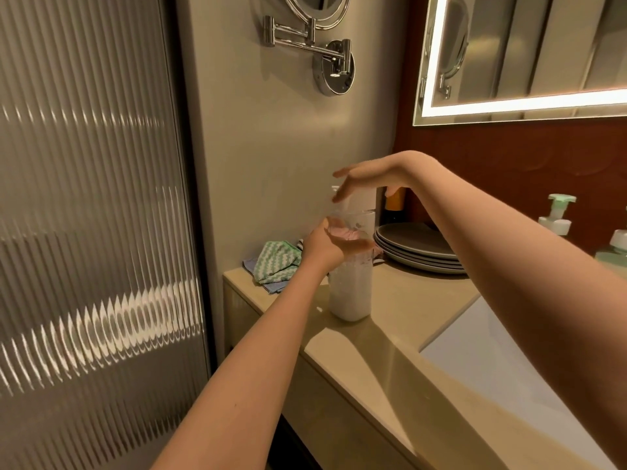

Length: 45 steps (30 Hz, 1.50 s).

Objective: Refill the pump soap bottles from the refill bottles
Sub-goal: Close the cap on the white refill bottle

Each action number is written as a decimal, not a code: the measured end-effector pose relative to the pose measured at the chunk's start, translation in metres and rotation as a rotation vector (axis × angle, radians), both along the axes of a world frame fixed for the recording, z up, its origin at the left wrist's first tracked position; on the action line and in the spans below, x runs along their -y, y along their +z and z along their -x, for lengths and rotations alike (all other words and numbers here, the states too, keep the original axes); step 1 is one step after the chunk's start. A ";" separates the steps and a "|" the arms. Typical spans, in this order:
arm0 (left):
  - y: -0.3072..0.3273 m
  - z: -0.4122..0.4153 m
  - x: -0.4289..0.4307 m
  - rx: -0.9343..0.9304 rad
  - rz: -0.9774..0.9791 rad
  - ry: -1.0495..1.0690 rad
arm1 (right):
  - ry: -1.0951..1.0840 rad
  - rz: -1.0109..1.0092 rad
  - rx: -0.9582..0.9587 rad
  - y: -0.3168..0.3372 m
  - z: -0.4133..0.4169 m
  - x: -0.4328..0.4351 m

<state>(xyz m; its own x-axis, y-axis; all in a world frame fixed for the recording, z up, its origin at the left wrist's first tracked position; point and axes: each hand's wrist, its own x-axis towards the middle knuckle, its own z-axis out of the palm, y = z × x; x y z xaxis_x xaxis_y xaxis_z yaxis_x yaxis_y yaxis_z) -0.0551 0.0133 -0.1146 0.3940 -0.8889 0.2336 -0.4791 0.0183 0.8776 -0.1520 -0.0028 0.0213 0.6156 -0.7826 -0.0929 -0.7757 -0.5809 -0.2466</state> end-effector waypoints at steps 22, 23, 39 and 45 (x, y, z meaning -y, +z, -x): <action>0.001 -0.004 -0.001 -0.045 -0.011 -0.022 | 0.052 0.129 0.067 -0.011 -0.001 -0.005; 0.001 -0.004 -0.003 -0.040 -0.013 -0.020 | 0.069 0.085 0.114 -0.010 0.000 -0.006; 0.006 0.004 -0.017 -0.078 0.027 -0.029 | 0.025 0.184 0.104 -0.018 0.011 0.002; 0.006 0.003 -0.015 -0.089 0.025 -0.037 | 0.054 0.085 0.262 -0.022 0.013 0.000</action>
<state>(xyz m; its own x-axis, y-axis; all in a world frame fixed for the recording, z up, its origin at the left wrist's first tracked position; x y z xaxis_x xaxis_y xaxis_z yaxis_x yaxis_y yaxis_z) -0.0585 0.0285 -0.1089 0.3813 -0.8976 0.2213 -0.3981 0.0566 0.9156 -0.1646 -0.0032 -0.0005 0.6506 -0.7465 0.1396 -0.6596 -0.6466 -0.3832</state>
